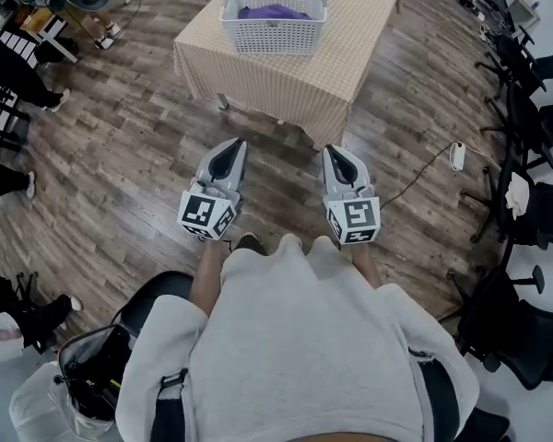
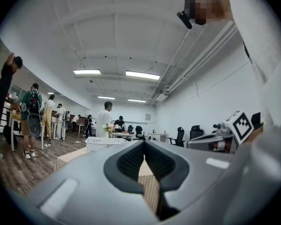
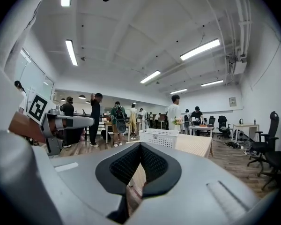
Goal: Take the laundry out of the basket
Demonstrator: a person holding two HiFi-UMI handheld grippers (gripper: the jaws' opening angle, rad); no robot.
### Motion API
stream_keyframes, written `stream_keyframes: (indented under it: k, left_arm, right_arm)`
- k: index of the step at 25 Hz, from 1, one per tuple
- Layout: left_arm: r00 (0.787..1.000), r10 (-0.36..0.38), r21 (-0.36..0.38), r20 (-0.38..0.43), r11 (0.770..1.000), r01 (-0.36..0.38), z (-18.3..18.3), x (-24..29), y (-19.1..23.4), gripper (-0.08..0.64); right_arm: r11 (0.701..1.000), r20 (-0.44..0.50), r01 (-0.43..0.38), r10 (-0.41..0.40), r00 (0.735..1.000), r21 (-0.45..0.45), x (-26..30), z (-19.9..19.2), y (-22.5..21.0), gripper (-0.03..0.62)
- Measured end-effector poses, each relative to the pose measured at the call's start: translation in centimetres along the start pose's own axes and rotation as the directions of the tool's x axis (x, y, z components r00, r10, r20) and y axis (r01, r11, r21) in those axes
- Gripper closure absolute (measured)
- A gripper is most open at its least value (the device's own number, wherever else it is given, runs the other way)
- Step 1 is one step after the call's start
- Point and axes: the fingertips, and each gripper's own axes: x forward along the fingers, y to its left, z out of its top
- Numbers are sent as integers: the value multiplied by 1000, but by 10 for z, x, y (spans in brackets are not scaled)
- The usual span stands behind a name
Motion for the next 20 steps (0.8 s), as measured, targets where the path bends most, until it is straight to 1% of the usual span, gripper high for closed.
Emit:
stream_keyframes:
  k: [6,9,12,14,16,18,20]
  left_arm:
    - [1000,15,5,-12,1000,-15,-6,8,-8,551]
    - [1000,13,0,-18,1000,-13,-9,17,-4,551]
    - [1000,8,-2,-20,1000,-8,-12,31,3,551]
    - [1000,4,-4,-16,1000,-4,-14,44,9,551]
    - [1000,-7,-5,-15,1000,7,-16,56,18,551]
    - [1000,-11,-7,-14,1000,11,-19,67,34,551]
    - [1000,-6,-13,-7,1000,6,-19,78,57,551]
  right_arm:
    - [1000,8,-20,20,1000,0,-1,-3,-12,595]
    - [999,6,-35,35,999,-2,8,-2,-14,595]
    - [998,29,-67,67,997,11,20,2,-15,595]
    - [997,34,-75,75,997,19,31,3,-19,595]
    - [998,28,-65,65,998,15,45,3,-25,595]
    - [997,33,-73,72,997,11,64,6,-24,595]
    - [995,50,-97,97,994,12,88,13,-21,595]
